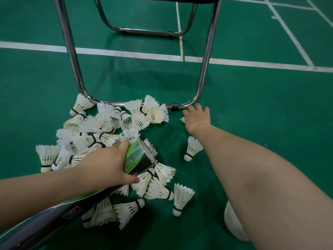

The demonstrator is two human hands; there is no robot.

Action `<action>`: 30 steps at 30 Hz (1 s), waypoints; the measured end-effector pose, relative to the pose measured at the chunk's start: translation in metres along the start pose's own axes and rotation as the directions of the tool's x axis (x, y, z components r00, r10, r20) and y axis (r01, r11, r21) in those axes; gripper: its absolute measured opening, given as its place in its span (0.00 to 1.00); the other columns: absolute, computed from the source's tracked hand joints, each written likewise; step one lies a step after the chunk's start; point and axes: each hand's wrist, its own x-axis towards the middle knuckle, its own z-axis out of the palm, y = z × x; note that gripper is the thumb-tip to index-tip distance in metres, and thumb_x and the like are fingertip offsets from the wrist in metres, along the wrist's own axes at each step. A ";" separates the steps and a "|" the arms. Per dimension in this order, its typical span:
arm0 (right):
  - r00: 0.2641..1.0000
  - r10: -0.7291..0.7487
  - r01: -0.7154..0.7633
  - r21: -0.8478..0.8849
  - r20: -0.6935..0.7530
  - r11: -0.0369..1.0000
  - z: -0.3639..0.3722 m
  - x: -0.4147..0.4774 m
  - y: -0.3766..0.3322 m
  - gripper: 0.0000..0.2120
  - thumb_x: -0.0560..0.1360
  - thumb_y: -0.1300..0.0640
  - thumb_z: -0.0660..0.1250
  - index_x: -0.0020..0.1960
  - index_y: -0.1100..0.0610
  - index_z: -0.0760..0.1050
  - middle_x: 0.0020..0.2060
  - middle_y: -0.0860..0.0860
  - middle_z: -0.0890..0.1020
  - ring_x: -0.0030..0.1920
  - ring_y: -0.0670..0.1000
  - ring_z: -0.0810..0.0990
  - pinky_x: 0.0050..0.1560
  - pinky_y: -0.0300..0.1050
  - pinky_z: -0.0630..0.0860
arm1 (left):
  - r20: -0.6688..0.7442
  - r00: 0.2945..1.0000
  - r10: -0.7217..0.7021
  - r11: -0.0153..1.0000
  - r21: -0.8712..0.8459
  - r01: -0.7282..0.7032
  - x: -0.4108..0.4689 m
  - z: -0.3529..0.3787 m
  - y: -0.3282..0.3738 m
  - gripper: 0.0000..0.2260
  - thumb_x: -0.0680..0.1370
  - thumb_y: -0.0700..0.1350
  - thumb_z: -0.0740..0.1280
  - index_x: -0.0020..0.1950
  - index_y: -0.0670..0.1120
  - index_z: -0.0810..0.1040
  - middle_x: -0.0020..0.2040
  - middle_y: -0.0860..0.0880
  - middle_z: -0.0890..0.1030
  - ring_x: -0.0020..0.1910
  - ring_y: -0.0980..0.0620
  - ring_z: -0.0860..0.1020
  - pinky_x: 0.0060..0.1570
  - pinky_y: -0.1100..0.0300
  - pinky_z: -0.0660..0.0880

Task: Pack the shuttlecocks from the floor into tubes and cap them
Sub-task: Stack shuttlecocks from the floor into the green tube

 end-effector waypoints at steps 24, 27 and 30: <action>0.902 0.184 0.413 0.906 -0.391 -0.099 -0.074 -0.111 -0.049 0.07 0.74 0.59 0.63 0.37 0.52 0.71 0.29 0.42 0.70 0.32 0.45 0.67 0.36 0.39 0.66 | -0.097 0.995 -0.010 0.995 -0.101 0.000 -0.014 -0.019 -0.012 0.38 0.64 0.70 0.67 0.64 0.50 0.60 0.41 0.53 0.76 0.38 0.55 0.76 0.38 0.56 0.79; 0.934 0.029 0.357 0.931 -0.356 -0.078 -0.079 -0.126 -0.066 0.09 0.75 0.61 0.65 0.38 0.52 0.73 0.29 0.42 0.74 0.32 0.42 0.71 0.37 0.37 0.71 | -0.096 0.995 -0.020 0.993 -0.121 0.008 -0.020 -0.021 -0.012 0.39 0.64 0.70 0.67 0.64 0.49 0.60 0.41 0.53 0.76 0.37 0.55 0.76 0.37 0.56 0.78; 0.962 -0.176 0.232 0.964 -0.209 0.126 -0.087 -0.137 -0.075 0.07 0.77 0.54 0.63 0.41 0.52 0.75 0.35 0.44 0.79 0.37 0.44 0.77 0.42 0.39 0.74 | -0.109 0.994 -0.016 0.988 -0.152 0.000 -0.024 -0.023 -0.012 0.37 0.63 0.69 0.68 0.62 0.49 0.61 0.41 0.52 0.76 0.38 0.54 0.76 0.38 0.54 0.79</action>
